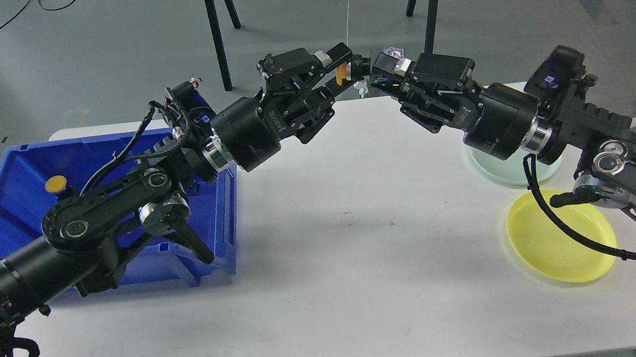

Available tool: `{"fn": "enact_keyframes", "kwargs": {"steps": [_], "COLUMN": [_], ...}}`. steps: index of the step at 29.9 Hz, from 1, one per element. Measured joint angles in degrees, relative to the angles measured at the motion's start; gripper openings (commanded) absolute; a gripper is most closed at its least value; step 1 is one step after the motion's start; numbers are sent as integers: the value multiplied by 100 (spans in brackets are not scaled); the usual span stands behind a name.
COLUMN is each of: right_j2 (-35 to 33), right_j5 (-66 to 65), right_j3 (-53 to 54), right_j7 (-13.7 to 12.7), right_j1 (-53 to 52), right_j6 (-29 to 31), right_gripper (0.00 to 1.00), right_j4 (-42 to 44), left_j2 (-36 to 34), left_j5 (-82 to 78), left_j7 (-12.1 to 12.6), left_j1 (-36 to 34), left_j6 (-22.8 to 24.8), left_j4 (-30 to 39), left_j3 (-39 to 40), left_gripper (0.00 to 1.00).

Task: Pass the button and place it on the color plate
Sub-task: 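Grasp the button with the right gripper and open the left gripper, then carry the button with the right gripper toward the yellow plate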

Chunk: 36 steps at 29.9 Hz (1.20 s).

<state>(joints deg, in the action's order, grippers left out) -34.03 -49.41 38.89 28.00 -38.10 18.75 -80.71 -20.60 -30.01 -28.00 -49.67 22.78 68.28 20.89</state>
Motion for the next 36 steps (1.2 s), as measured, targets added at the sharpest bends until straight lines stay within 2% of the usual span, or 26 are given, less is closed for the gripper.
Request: {"fn": "enact_keyframes", "kwargs": {"steps": [3, 7, 19, 28, 36], "right_j2": [-19, -34, -281, -339, -254], "right_j5": [12, 18, 87, 1273, 2996], "right_j3": [6, 6, 436, 1928, 2227], "right_j7": [0, 0, 0, 0, 0], "right_j1": [11, 33, 482, 2587, 4160], "right_j6": [-27, -31, -61, -101, -110], "right_gripper": [1, 0, 0, 0, 0], "right_j4": [0, 1, -57, 6, 9], "left_j2": [64, 113, 118, 121, 134], "left_j5": [26, 62, 127, 249, 313], "left_j7": [0, 0, 0, 0, 0], "left_j1": [10, 32, 43, 45, 45], "left_j6": [-33, -37, -37, -38, -36], "left_j4": [1, 6, -12, -43, -60], "left_j3": [17, 78, 91, 92, 116], "left_gripper": [72, 77, 82, 82, 83]}}
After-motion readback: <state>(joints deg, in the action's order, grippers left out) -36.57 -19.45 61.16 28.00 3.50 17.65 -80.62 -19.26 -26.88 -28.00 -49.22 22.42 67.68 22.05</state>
